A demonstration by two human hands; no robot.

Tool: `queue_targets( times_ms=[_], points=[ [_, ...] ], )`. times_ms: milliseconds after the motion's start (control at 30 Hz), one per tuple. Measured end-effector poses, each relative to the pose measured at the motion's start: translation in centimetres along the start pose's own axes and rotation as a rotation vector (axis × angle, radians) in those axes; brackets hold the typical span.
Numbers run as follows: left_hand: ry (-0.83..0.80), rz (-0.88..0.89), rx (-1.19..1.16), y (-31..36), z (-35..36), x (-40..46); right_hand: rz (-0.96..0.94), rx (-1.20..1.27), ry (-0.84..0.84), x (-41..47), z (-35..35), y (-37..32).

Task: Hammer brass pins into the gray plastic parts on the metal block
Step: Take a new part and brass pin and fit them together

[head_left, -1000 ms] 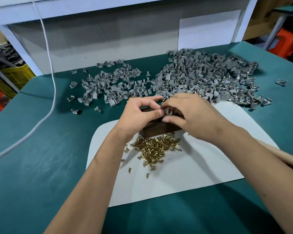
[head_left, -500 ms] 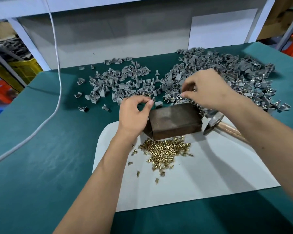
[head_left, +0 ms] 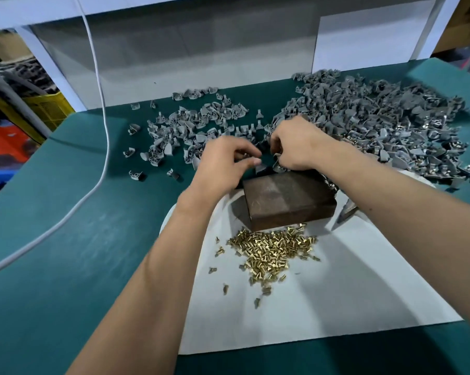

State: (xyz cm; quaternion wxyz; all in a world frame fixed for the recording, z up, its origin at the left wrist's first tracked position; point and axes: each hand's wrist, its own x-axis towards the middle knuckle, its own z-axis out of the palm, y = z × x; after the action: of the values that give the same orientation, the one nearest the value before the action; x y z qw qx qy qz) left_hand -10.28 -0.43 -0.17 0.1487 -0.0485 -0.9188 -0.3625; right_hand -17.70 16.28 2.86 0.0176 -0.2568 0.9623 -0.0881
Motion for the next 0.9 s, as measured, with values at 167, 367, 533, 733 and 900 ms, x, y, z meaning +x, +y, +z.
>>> queue_targets(
  times_ms=[167,367,533,733,900],
  points=[
    [-0.320,0.032,0.257,1.6,-0.1,3.3,0.043,-0.053,0.015,0.2,0.1,-0.1],
    [-0.288,0.123,0.301,1.1,-0.1,3.0,-0.010,-0.070,-0.001,0.0,-0.3,1.1],
    [-0.135,0.009,0.045,0.1,-0.4,1.5,-0.001,-0.124,0.017,-0.7,-0.6,1.9],
    [0.067,-0.241,-0.595,-0.3,-0.1,-0.7,0.018,-0.070,0.054,-1.4,-1.1,2.0],
    [0.095,-0.331,-0.832,-0.2,0.4,-1.6,-0.155,0.051,-0.065,-1.4,-0.9,0.2]
  ],
)
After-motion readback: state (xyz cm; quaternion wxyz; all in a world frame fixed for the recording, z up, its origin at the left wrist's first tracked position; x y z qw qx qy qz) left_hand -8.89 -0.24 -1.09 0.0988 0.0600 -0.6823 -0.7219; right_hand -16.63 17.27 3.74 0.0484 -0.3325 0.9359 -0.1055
